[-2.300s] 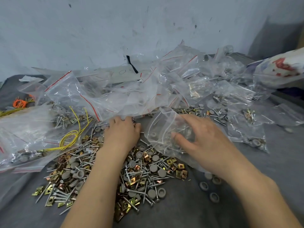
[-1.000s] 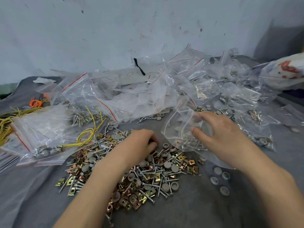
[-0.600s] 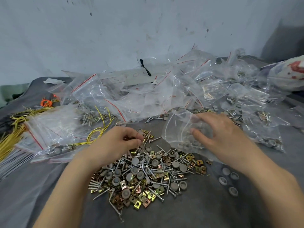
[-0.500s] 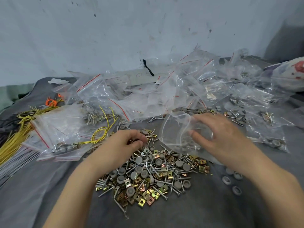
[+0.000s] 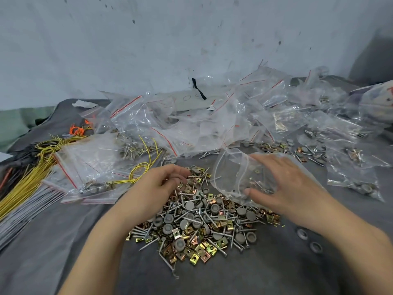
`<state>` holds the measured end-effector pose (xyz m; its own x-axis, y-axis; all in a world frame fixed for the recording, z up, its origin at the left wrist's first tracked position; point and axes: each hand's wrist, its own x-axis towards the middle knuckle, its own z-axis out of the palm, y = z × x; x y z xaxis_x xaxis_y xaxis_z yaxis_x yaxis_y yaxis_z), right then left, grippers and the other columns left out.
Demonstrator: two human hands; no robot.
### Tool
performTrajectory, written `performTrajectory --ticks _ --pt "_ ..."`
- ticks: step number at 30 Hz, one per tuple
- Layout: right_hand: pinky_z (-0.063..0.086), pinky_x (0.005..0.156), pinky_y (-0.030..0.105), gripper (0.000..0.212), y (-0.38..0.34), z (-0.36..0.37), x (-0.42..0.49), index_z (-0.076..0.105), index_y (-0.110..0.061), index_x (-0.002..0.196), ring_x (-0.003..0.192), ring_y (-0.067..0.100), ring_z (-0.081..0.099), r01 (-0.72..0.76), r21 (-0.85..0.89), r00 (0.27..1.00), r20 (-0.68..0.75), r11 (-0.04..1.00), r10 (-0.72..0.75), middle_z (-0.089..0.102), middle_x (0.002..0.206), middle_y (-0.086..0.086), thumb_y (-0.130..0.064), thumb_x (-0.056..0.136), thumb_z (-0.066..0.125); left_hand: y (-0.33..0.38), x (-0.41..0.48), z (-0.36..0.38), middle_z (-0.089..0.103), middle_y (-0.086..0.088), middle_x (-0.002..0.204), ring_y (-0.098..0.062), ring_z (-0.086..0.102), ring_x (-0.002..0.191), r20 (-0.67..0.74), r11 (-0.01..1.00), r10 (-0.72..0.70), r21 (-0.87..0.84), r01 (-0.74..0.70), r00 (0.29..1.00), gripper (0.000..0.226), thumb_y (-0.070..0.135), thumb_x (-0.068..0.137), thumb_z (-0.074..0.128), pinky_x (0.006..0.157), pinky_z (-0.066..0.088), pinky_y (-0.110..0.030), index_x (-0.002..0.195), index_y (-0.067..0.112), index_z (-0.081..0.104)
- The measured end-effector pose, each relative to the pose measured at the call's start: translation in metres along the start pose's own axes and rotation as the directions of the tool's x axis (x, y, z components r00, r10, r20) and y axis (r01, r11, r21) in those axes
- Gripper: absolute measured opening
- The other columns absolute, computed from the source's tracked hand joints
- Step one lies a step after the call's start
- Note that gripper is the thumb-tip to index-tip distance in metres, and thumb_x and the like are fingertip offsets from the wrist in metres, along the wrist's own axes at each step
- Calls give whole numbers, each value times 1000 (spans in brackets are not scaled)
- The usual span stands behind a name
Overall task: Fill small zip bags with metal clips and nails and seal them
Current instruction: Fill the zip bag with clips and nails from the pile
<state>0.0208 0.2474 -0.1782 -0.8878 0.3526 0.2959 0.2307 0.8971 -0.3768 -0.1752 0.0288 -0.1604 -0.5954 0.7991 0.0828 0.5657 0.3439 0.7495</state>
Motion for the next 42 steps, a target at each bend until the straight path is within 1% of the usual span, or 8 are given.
performTrajectory --ticks 8,14,19,26,30,35,38,42 --pt "24 104 24 73 5 1 1 21 -48 144 125 -6 24 -16 -29 1000 14 999 16 33 133 -31 -75 81 47 2 2 -1 74 0 87 0 69 73 -16 987 -61 -148 58 998 18 9 95 62 64 46 -6 108 19 68" --pt "25 104 24 73 4 1 2 22 -48 145 124 -5 24 -21 -27 1000 21 999 22 30 127 -32 -76 81 43 1 2 -1 73 -4 80 -7 64 69 -53 991 -61 -123 54 997 17 9 94 64 69 49 -20 103 23 69" --pt "23 106 25 72 4 1 1 21 -51 141 122 -8 23 -17 -18 1000 22 1000 17 31 128 -33 -83 78 35 1 -1 -2 72 -6 102 -10 70 91 21 981 -58 -182 61 998 38 -10 96 49 81 53 -15 107 21 67" --pt "24 108 26 72 5 0 1 20 -53 140 128 -3 26 -23 -20 999 24 1000 24 31 129 -33 -84 77 33 2 0 -2 74 -10 100 -11 73 86 -17 961 -83 -267 76 996 29 -9 93 57 71 51 -11 113 11 66" --pt "23 106 25 69 4 1 2 21 -54 139 118 -11 22 -18 -12 1000 6 1000 18 33 128 -33 -83 77 34 0 1 -3 72 -5 86 -2 66 71 -76 984 -72 -169 59 995 21 4 93 65 66 48 -10 109 17 68" --pt "23 107 25 73 6 2 2 25 -50 141 117 -12 21 -11 -19 1000 -7 1000 11 33 127 -32 -84 77 33 -9 5 0 59 11 69 -4 51 60 -135 998 -16 61 25 991 11 23 95 63 61 42 -21 101 29 70" --pt "23 106 26 76 5 0 1 26 -49 141 117 -11 23 -2 -18 1000 -2 1000 2 33 127 -33 -90 77 29 -15 5 2 53 16 60 -1 46 53 -143 997 -28 69 38 989 10 23 95 61 54 39 -18 97 29 69" --pt "24 105 25 71 4 0 1 32 -44 144 122 -4 28 -3 -16 1000 -2 1000 3 34 127 -32 -78 81 40 -19 6 1 55 16 63 0 47 52 -129 995 -34 92 47 991 7 25 94 63 52 39 -15 96 30 68"
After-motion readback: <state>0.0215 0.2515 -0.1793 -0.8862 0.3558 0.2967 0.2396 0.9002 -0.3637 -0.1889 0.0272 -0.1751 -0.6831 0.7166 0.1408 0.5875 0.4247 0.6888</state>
